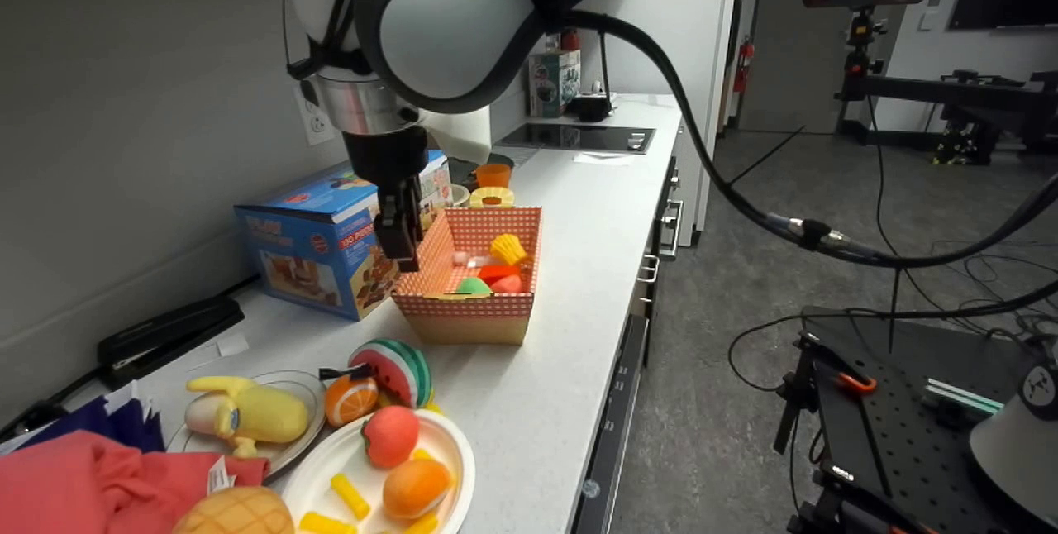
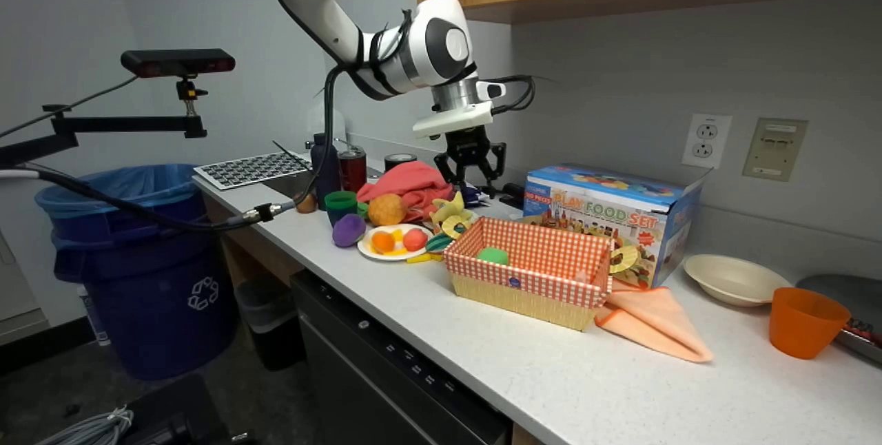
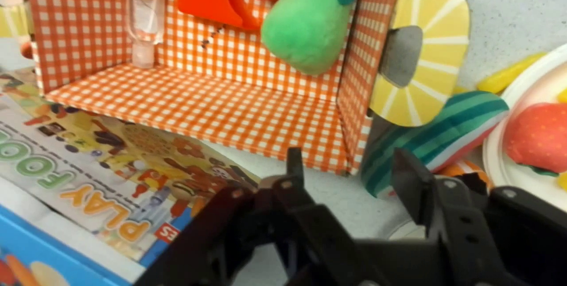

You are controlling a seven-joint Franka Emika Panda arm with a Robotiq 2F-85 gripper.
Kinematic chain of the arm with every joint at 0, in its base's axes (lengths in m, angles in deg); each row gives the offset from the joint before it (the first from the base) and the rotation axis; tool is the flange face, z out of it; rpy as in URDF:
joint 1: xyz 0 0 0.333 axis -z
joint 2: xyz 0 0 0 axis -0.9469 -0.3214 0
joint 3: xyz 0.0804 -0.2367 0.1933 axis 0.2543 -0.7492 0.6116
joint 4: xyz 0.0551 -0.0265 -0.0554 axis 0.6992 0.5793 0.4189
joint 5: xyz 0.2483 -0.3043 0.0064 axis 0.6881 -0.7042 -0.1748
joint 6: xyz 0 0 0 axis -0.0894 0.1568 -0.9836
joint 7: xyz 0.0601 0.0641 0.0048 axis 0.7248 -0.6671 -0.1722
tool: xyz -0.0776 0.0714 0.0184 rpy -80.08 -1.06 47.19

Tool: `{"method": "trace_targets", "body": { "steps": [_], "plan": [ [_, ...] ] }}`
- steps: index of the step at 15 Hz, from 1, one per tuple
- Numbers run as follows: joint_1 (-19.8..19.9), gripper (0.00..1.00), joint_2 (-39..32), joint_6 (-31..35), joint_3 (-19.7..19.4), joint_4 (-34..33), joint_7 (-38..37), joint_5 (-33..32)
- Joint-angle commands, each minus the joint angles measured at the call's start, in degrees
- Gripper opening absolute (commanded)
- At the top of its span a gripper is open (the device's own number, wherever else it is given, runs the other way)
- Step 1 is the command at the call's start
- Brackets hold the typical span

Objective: Remove the green plushy from the box and put it on the counter

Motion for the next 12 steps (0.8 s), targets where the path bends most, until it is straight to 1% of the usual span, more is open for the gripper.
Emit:
{"method": "trace_targets", "body": {
  "steps": [1,2,3,7,12],
  "plan": [
    [1.88,0.86,2.49,2.69,-0.80,4.33,-2.03,0.81],
    [2.30,0.95,2.42,3.14,-0.92,4.84,-2.68,1.32],
    [2.53,0.99,2.11,3.75,-1.08,5.17,-3.58,1.68],
    [3.10,1.00,0.93,7.74,-1.59,6.82,-7.39,3.02],
    [2.40,1.00,1.28,11.35,-3.08,9.18,-11.72,1.57]
  ]
}}
